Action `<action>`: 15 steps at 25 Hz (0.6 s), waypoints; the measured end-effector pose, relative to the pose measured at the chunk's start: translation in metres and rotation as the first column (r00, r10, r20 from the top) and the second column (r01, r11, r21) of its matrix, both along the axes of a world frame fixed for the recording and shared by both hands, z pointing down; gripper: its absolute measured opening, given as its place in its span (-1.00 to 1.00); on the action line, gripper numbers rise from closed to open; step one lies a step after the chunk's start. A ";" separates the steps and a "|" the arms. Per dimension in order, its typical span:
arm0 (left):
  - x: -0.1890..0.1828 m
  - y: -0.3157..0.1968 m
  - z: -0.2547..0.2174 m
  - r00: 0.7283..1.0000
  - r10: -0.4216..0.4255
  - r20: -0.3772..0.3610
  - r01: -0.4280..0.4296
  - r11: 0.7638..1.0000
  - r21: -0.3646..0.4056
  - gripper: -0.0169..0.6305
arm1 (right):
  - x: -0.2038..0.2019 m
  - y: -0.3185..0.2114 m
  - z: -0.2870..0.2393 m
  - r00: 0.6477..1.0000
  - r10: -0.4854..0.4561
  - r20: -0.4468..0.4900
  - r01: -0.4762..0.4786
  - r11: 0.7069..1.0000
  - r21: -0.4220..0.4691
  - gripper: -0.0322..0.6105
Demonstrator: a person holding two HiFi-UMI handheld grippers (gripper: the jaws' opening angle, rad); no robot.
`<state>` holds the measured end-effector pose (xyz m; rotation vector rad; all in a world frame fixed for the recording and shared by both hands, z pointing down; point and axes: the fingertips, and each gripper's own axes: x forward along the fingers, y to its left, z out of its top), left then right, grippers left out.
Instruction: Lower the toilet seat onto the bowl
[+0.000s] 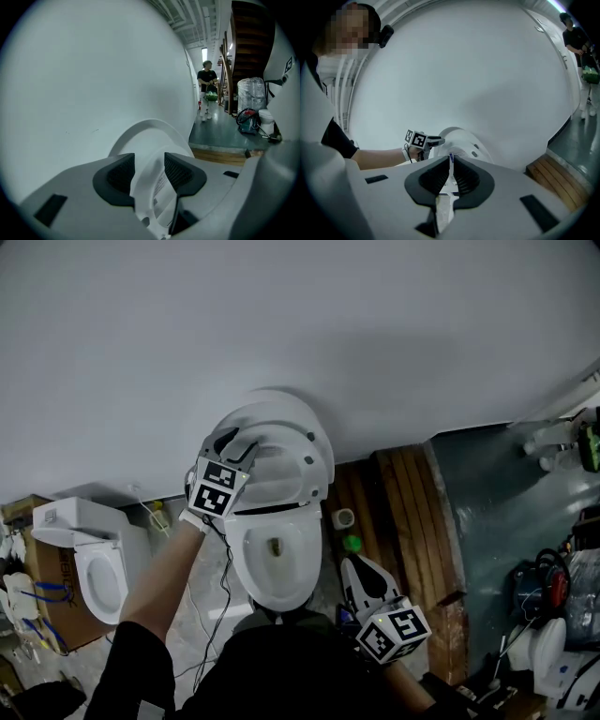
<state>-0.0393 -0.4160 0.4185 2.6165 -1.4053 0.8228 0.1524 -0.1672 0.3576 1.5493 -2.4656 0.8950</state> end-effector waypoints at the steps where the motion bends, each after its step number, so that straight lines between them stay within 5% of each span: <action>1: 0.001 -0.004 0.006 1.000 0.003 0.010 -0.002 1.000 -0.011 -0.30 | 0.001 0.000 0.001 1.000 0.000 0.001 0.000 1.000 -0.003 -0.74; 4: 0.002 -0.014 0.019 0.999 0.013 0.043 -0.011 0.999 -0.038 -0.30 | 0.001 -0.006 -0.001 1.000 -0.016 -0.026 0.016 1.000 0.013 -0.74; 7: 0.003 -0.019 0.025 0.998 0.022 0.053 -0.019 0.998 -0.062 -0.30 | -0.002 -0.035 -0.006 0.984 -0.094 -0.152 0.109 0.990 0.088 -0.74; 15: -0.004 -0.023 0.029 0.999 0.008 0.047 -0.004 0.997 -0.081 -0.30 | -0.048 -0.159 0.025 0.863 -0.286 -0.417 0.365 0.923 0.121 -0.74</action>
